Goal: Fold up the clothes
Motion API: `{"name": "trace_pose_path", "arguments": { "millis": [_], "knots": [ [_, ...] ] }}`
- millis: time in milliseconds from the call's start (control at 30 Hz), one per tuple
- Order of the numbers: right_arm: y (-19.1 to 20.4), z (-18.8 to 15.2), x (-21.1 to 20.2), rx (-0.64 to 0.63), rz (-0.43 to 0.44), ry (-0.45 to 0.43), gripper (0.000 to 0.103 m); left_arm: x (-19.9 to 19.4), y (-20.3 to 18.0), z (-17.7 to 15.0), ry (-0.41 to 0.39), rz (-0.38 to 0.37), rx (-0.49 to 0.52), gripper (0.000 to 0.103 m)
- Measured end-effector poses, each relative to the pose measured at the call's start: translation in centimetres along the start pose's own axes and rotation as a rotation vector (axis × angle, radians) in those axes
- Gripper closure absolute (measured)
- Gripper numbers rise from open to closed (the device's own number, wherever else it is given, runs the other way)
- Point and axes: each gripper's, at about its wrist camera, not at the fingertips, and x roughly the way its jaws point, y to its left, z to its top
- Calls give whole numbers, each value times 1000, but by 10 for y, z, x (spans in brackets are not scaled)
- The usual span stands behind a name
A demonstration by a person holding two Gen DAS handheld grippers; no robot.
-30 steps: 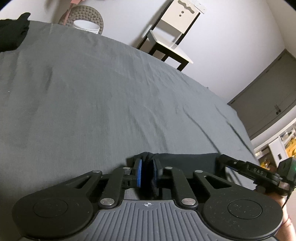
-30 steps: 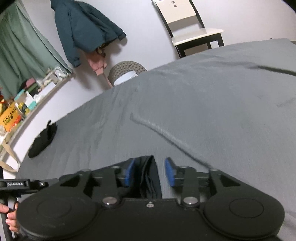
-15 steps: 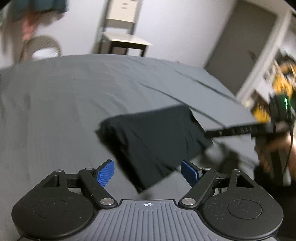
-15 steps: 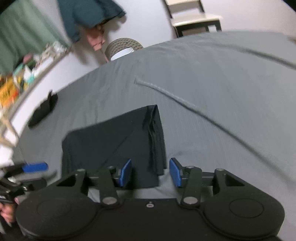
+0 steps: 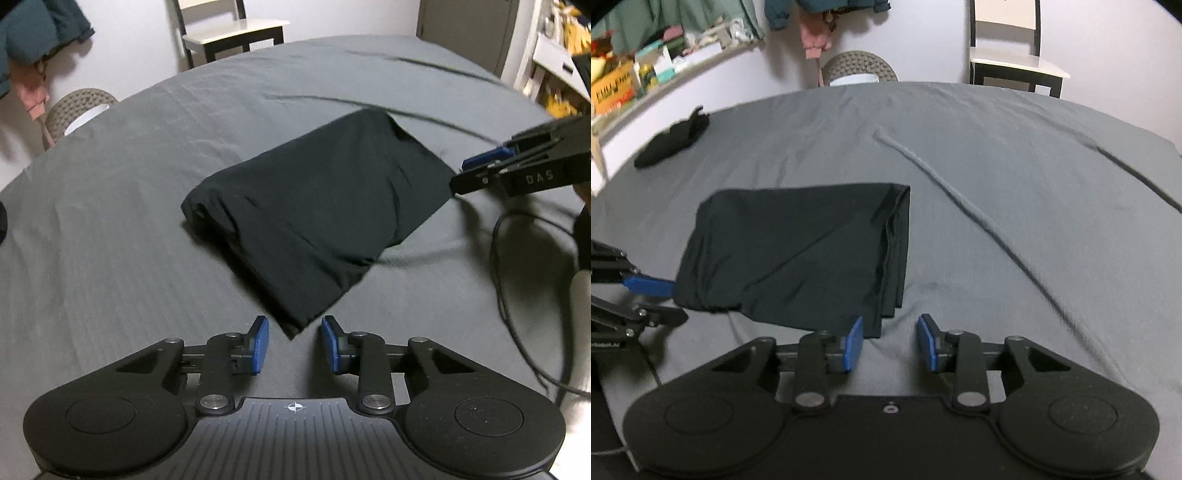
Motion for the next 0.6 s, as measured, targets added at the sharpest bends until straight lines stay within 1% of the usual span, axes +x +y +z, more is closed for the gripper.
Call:
{"name": "trace_pose_path", "arguments": {
  "millis": [67, 133, 167, 200, 267, 367, 433, 467, 533, 600],
  "knots": [
    [2, 0, 2, -12, 7, -6, 79, 0, -3, 1, -1, 7, 11, 85],
    [4, 1, 3, -25, 13, -4, 84, 0, -5, 1, -5, 13, 13, 91],
    [5, 1, 4, -33, 18, -1, 89, -1, -6, 1, -8, 13, 15, 97],
    [6, 1, 5, -40, 22, 2, 97, -1, -6, 1, -10, 12, 17, 99],
    [8, 2, 4, -52, 6, -7, 99, -3, -6, 1, -12, 17, 20, 100],
    [7, 3, 0, -50, -27, -28, 100, -7, -4, 2, -14, 30, 32, 100],
    [4, 5, -2, -30, -23, -31, 100, -8, -2, 2, -9, 27, 32, 100],
    [3, 4, -2, -28, -19, -26, 100, -8, 0, 2, -6, 24, 31, 100],
    [3, 3, 3, -28, -12, -3, 100, -1, -1, 1, 39, 24, 39, 100],
    [1, 2, 5, -15, -7, 11, 98, -1, -1, 2, 46, 25, 37, 100]
  ]
}}
